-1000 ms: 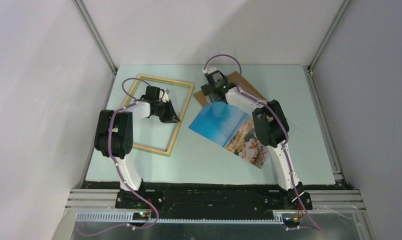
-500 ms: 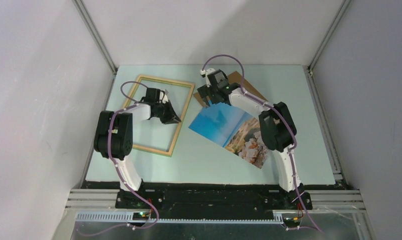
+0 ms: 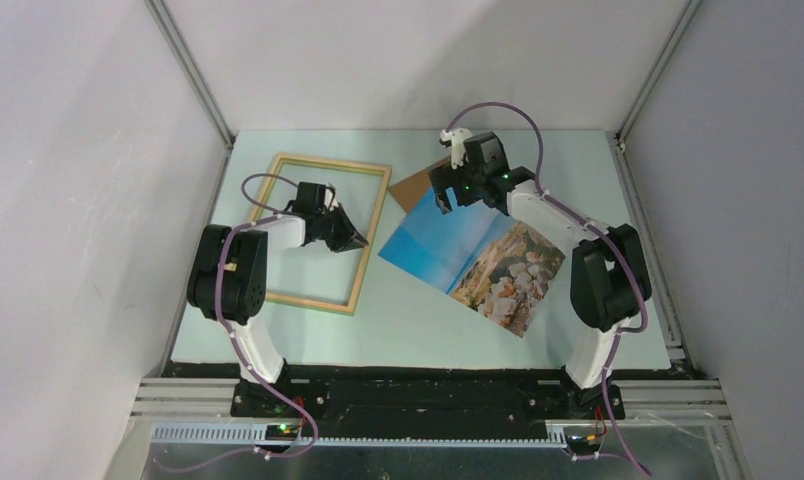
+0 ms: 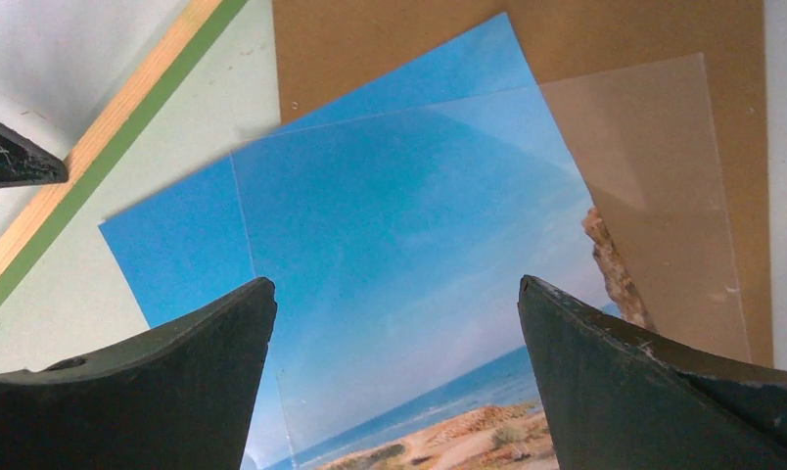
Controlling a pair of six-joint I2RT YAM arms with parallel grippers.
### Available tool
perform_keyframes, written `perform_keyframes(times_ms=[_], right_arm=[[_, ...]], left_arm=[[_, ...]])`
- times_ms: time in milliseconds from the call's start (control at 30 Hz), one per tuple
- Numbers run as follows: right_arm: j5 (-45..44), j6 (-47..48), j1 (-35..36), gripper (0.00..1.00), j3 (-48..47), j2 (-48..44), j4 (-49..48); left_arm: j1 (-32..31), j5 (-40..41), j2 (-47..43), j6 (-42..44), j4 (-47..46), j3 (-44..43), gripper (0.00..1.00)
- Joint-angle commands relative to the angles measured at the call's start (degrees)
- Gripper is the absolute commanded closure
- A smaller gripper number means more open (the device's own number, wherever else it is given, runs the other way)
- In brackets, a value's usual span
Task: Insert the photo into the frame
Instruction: Adjust the photo frame at the center of the board.
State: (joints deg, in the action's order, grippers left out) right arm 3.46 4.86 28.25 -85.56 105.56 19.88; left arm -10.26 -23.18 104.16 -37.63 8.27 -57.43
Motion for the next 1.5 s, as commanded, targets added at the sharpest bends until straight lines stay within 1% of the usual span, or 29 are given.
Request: perform_keyframes(times_ms=[0,300,533,800,933,1233,1300,1367,1400,1433,1467], right_arm=[[3.6,1.3,-2.0,0.02,2.5,-4.8,-2.9],[5.3,2.2,-6.8,0.01,7.0,-8.0,-1.4],[7.7,2.7,-10.3,0.01,10.4,-11.0,-0.6],[8.6,3.4,-12.5,0.01,12.6,-13.4,0.8],[8.4,3.8,-12.7,0.01,13.4,-14.7,1.3],[8.5,4.2,-15.1,0.01,15.5,-17.8,2.9],[8.9,4.4,-16.3,0.01,16.0,-18.6,3.3],[9.0,4.7,-17.1,0.01,16.4,-19.2,4.0],[8.8,4.8,-17.4,0.01,16.6,-19.6,4.5],[8.8,5.1,-18.0,0.01,16.9,-20.0,4.8],[8.7,5.6,-18.3,0.01,17.3,-20.2,5.4]], left_arm=[[-1.4,3.1,0.2,-3.1,0.8,3.4,1.0],[-1.3,3.9,-1.7,-8.1,-7.5,10.3,1.0],[-1.4,2.8,-1.4,-10.7,-10.6,11.2,1.0],[-3.0,-1.5,0.1,-12.6,-13.5,9.8,1.0],[-3.6,-2.7,1.5,-13.3,-14.3,7.4,1.0],[-5.6,-2.9,4.3,-14.3,-14.7,3.2,0.99],[-5.7,-2.9,4.5,-13.9,-14.6,2.6,0.96],[-5.7,-2.8,4.1,-12.9,-14.5,2.4,0.91],[-5.7,-2.7,3.6,-12.0,-14.4,2.4,0.83],[-5.7,-2.4,3.2,-11.3,-13.7,2.4,0.8],[-5.8,-2.2,2.4,-9.8,-13.2,2.3,0.72]])
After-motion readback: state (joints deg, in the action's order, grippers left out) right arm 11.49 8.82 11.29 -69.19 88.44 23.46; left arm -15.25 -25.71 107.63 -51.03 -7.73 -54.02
